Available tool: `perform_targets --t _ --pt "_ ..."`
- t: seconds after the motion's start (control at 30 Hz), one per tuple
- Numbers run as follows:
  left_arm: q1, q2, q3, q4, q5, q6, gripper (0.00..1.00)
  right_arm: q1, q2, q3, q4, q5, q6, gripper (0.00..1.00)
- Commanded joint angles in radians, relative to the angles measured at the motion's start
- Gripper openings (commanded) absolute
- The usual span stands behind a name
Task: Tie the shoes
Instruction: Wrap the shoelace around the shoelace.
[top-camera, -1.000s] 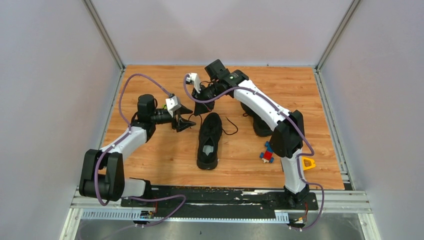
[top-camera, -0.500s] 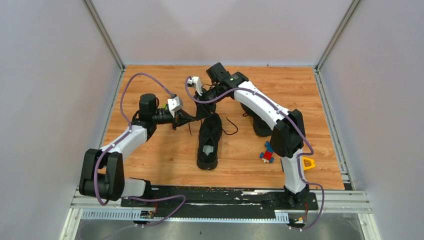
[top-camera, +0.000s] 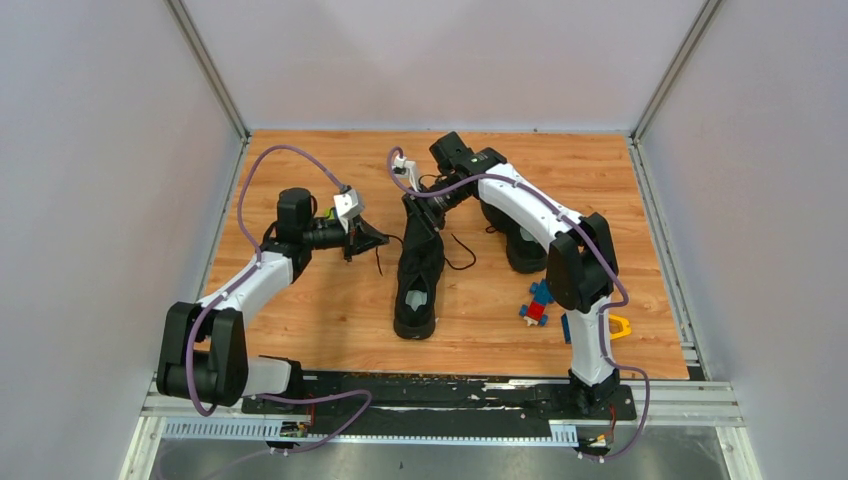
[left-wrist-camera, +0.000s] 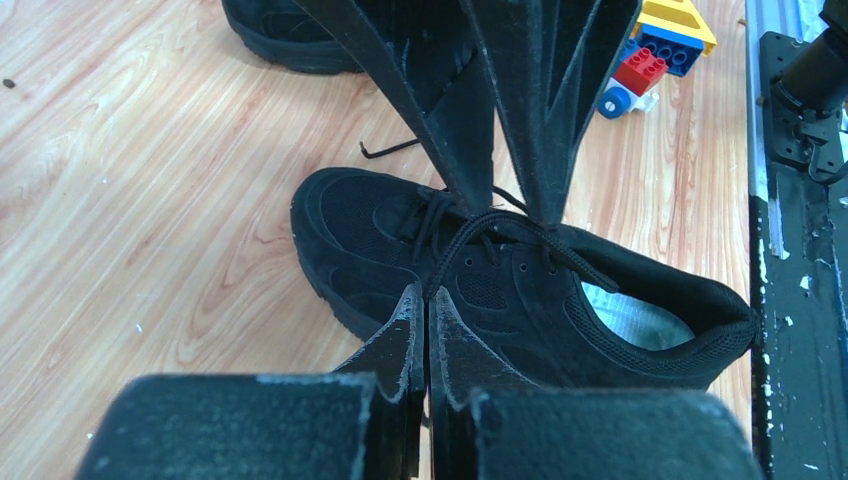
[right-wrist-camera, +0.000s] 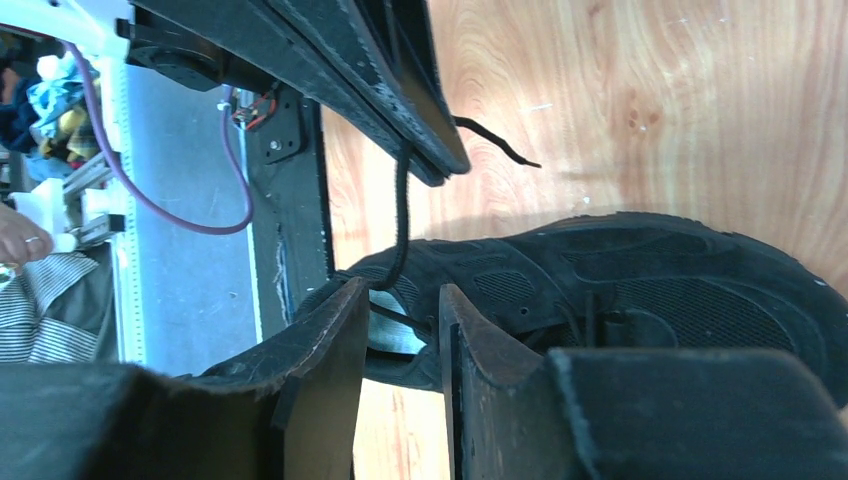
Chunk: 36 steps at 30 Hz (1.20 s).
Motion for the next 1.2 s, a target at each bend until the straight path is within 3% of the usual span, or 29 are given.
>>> perform_targets --t 0.0,0.17,0.33,0.4,0.5,0.63,0.87,1.0,1.17 --pt "-0.004 -0.033 -0.001 -0.015 -0.001 -0.005 0.00 0.007 -0.048 0.012 0.034 -0.119 0.030 0.34" --pt "-0.003 -0.035 -0.002 -0.027 0.003 0.004 0.00 0.009 -0.042 0.021 0.045 -0.185 0.050 0.36" --pt "-0.003 -0.034 0.005 -0.044 0.004 0.015 0.00 0.007 -0.020 0.038 0.048 -0.172 0.056 0.16" --pt "-0.003 -0.034 0.010 -0.052 0.005 0.021 0.00 0.008 -0.019 0.038 0.052 -0.156 0.058 0.14" --pt "-0.003 -0.034 0.015 -0.054 0.007 0.022 0.00 0.008 -0.020 0.034 0.055 -0.131 0.063 0.16" --pt "-0.003 -0.032 0.021 -0.050 0.009 0.017 0.00 0.007 -0.013 0.039 0.070 -0.102 0.083 0.27" --pt "-0.003 -0.032 0.024 -0.050 0.008 0.013 0.00 0.008 0.013 0.065 0.085 -0.102 0.109 0.23" --pt "-0.003 -0.032 0.025 -0.049 0.010 0.010 0.00 0.009 0.012 0.055 0.087 -0.114 0.113 0.31" --pt "-0.003 -0.029 0.026 -0.032 0.007 -0.002 0.00 0.014 0.014 0.041 0.086 -0.109 0.114 0.34"
